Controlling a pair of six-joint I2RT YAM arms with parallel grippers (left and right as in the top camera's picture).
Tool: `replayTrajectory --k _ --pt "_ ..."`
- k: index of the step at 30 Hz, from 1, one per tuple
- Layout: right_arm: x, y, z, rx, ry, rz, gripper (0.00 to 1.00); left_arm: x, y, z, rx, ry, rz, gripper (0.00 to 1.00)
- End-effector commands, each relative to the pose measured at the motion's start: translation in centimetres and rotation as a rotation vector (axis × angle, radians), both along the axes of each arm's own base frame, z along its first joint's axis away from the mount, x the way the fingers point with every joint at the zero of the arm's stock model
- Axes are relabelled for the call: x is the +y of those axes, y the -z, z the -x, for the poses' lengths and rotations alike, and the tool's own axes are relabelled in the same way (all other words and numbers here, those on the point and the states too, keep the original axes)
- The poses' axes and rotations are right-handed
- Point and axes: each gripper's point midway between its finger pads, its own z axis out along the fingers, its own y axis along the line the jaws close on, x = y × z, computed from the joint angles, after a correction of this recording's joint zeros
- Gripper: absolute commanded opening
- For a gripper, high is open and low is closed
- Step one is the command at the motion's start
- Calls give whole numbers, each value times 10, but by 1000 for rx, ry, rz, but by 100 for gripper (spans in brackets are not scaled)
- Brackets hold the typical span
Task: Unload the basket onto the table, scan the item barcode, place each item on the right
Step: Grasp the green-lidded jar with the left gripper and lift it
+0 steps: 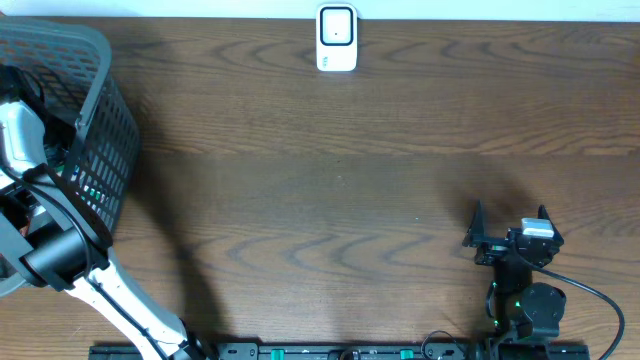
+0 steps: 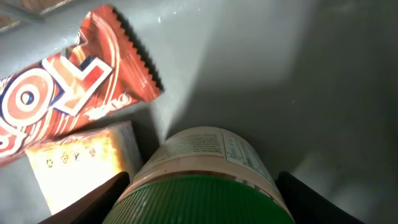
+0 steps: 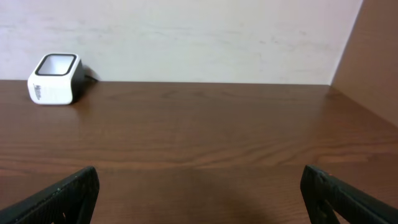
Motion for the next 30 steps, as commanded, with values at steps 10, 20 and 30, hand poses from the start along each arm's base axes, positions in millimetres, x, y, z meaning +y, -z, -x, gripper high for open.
replayTrajectory --k 10,20,30 --pt "3 0 0 0 -14 7 99 -5 4 16 58 -11 24 68" --pt "3 0 0 0 -14 7 99 1 -76 8 -92 -12 -75 68" --pt "3 0 0 0 -14 7 99 -16 -207 27 -351 -9 -226 69"
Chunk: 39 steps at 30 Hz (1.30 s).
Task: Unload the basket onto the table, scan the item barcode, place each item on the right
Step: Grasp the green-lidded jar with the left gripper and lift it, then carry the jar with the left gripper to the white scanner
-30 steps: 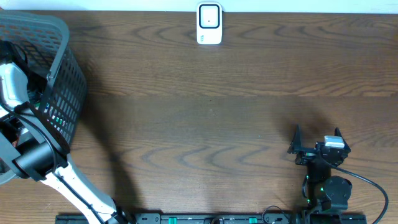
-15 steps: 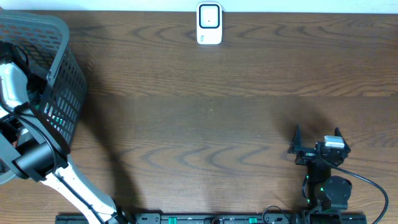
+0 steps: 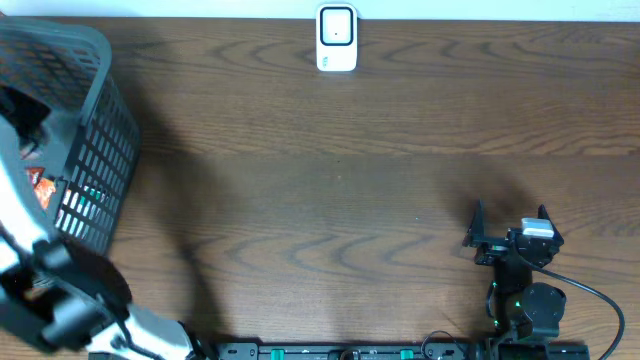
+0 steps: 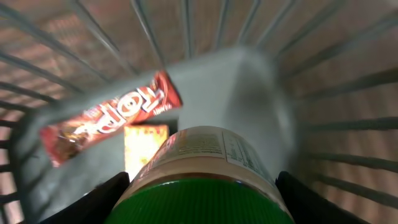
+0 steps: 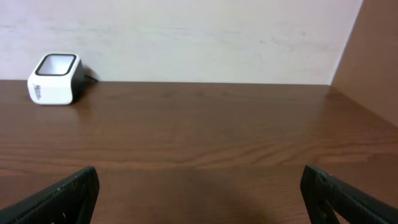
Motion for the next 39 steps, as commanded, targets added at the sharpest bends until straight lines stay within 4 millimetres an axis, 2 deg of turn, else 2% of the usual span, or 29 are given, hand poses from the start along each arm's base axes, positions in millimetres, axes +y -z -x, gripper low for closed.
replayTrajectory --k 1,6,8,13,19,23,28,32,36,39 --pt "3 0 0 0 -14 7 99 -8 -50 9 -112 3 -47 69" --pt "3 0 0 0 -14 7 99 -30 -107 23 -277 10 -66 70" --pt "3 0 0 0 -14 7 99 -43 -123 25 -342 36 -49 70" --pt "3 0 0 0 -14 7 99 -96 -153 9 -526 204 116 70" --pt "3 0 0 0 -14 7 99 -161 -161 -17 -583 396 250 70" --pt "3 0 0 0 -14 7 99 -216 -159 -30 -563 534 294 70" --pt "3 0 0 0 -14 7 99 -284 -145 -43 -487 671 297 70" --pt "3 0 0 0 -14 7 99 -343 -116 -52 -385 781 306 69" --pt "3 0 0 0 -14 7 99 -399 -70 -60 -247 881 336 70" --pt "3 0 0 0 -14 7 99 -431 -24 -65 -120 923 331 70"
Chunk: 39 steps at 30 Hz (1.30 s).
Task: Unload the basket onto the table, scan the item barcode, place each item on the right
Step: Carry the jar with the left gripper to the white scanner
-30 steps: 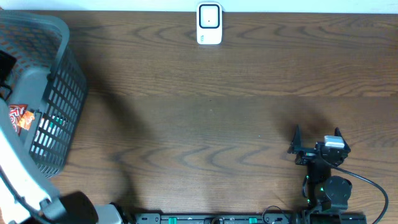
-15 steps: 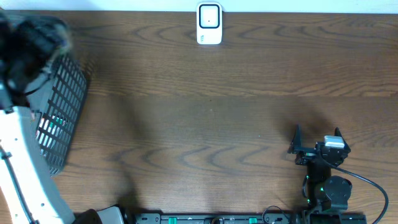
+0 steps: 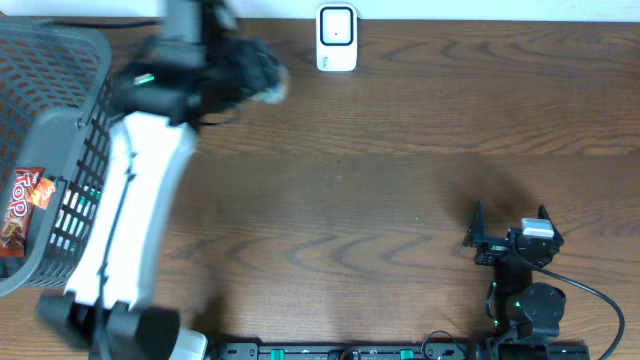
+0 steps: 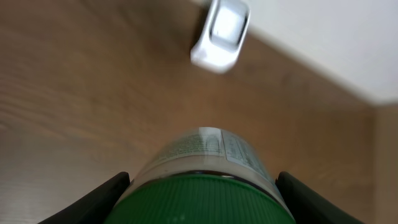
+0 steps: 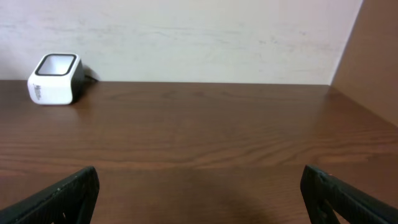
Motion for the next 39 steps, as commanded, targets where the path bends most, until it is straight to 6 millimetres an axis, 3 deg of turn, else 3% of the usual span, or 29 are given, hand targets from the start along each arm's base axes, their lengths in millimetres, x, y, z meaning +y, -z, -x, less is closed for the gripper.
replayTrajectory --k 1,8,12,15,20,28,39 --pt "3 0 0 0 -15 7 99 -24 41 -8 72 27 -86 70" --pt "3 0 0 0 -15 7 99 -72 151 -9 262 115 -225 70" --pt "3 0 0 0 -15 7 99 -88 190 -10 310 136 -249 70" --pt "3 0 0 0 -15 7 99 -85 210 -13 325 73 -297 70" --pt "3 0 0 0 -15 7 99 -74 221 -17 313 -88 -367 70" --pt "3 0 0 0 -15 7 99 -75 217 -17 280 -405 -307 70" --pt "3 0 0 0 -15 7 99 -53 228 18 382 -793 -258 75"
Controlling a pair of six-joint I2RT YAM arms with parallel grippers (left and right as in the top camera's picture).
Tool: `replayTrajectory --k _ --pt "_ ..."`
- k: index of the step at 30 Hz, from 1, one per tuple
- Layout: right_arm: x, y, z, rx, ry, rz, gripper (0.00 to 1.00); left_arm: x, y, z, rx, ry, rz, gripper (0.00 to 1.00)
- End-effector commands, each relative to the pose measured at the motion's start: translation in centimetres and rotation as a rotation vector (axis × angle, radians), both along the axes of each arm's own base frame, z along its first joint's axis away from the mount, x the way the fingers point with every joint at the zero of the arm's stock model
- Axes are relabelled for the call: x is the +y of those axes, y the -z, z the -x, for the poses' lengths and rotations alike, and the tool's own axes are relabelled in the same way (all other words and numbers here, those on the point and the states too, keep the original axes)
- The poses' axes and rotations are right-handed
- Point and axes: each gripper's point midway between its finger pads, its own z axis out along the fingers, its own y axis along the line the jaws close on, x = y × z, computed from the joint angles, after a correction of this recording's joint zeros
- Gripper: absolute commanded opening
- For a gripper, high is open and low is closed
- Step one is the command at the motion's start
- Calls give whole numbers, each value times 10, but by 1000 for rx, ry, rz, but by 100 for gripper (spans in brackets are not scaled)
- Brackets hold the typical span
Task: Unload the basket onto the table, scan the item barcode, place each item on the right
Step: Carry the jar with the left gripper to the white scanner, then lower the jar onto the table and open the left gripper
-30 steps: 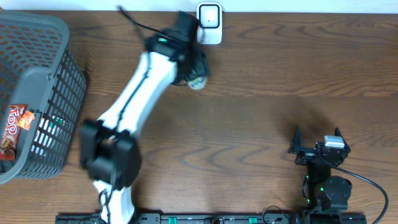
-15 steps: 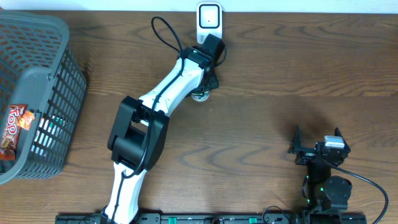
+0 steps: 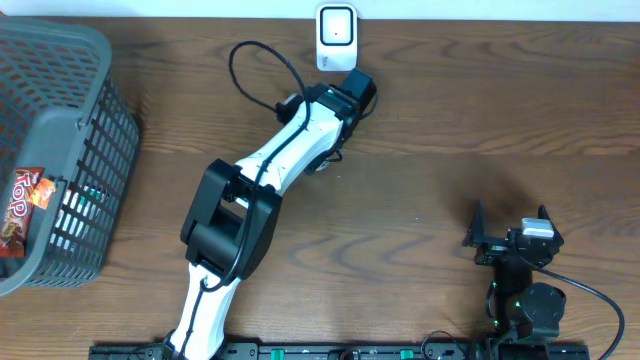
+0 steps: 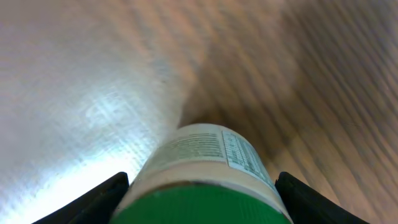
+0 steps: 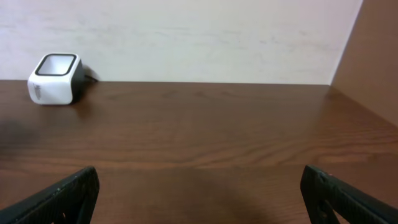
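Note:
A jar with a green lid and a white printed label (image 4: pixel 200 151) fills the bottom of the left wrist view. My left gripper (image 4: pixel 202 198) is shut on it, a dark finger on each side. In the overhead view the left gripper (image 3: pixel 352 92) sits just in front of the white barcode scanner (image 3: pixel 337 38) at the table's far edge, and the jar is hidden under it. The scanner (image 5: pixel 56 78) also shows far left in the right wrist view. My right gripper (image 3: pixel 510 238) rests open near the front right, nothing between its fingers (image 5: pixel 65 194).
A grey wire basket (image 3: pixel 95 150) stands at the left edge with a red candy bar (image 3: pixel 18 208) inside. The white left arm (image 3: pixel 270 165) stretches diagonally across the table's middle. A pale wall (image 5: pixel 186 37) runs behind the table.
The left gripper with the jar has moved right, from left of the scanner to just in front of it. Its wrist view has turned and no longer shows the scanner. The right arm is unchanged.
The left gripper was down in the basket, shut on the jar beside the candy bar. Then it held the jar higher above the basket floor. Then it was over the table left of the scanner, and now it holds the jar close in front of the scanner.

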Motion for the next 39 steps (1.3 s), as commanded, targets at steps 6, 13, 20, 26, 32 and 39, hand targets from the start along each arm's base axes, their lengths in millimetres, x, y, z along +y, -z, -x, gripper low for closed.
replayTrajectory --k 6,13,20,26,32,39 --pt "3 0 0 0 -15 7 99 15 15 9 -25 -235 -17 77" --pt "3 0 0 0 -15 7 99 35 1 -7 -48 -114 -101 86" --pt "3 0 0 0 -15 7 99 61 -86 -25 -153 36 -58 96" --pt "3 0 0 0 -15 7 99 87 -232 -15 -419 413 -133 98" --pt "3 0 0 0 -15 7 99 214 -375 52 -733 207 -309 98" --pt "3 0 0 0 -15 7 99 378 -392 127 -724 -260 -404 98"
